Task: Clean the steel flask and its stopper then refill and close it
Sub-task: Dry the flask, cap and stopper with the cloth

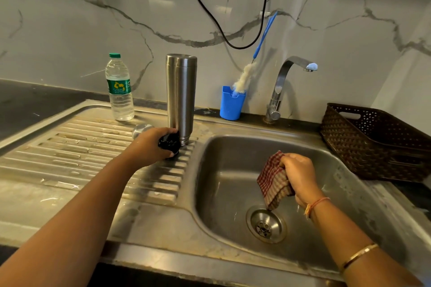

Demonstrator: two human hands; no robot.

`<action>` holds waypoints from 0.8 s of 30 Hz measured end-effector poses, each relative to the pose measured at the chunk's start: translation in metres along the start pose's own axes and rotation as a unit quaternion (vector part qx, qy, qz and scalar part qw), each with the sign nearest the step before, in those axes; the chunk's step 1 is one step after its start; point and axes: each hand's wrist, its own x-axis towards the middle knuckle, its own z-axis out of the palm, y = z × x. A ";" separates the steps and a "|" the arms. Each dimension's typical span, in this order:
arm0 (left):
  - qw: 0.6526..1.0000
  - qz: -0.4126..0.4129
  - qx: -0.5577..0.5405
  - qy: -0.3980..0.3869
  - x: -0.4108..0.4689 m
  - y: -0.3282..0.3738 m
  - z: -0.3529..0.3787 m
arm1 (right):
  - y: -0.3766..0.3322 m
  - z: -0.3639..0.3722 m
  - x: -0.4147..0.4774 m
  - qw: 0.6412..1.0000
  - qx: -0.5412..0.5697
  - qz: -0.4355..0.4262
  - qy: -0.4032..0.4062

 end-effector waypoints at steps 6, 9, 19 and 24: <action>1.000 0.001 -0.016 -0.003 -0.001 -0.003 0.000 | 0.000 0.001 0.000 1.000 0.000 -0.004 -0.001; 1.000 0.005 -0.006 0.019 -0.002 -0.002 -0.005 | 0.000 0.001 0.000 1.000 0.003 -0.002 0.002; 0.989 -0.108 0.060 0.085 -0.005 -0.017 -0.013 | -0.003 -0.001 -0.005 1.000 0.010 -0.003 -0.004; 0.991 -0.105 0.045 0.073 -0.005 -0.028 -0.007 | -0.004 -0.003 -0.007 1.000 0.013 -0.005 -0.004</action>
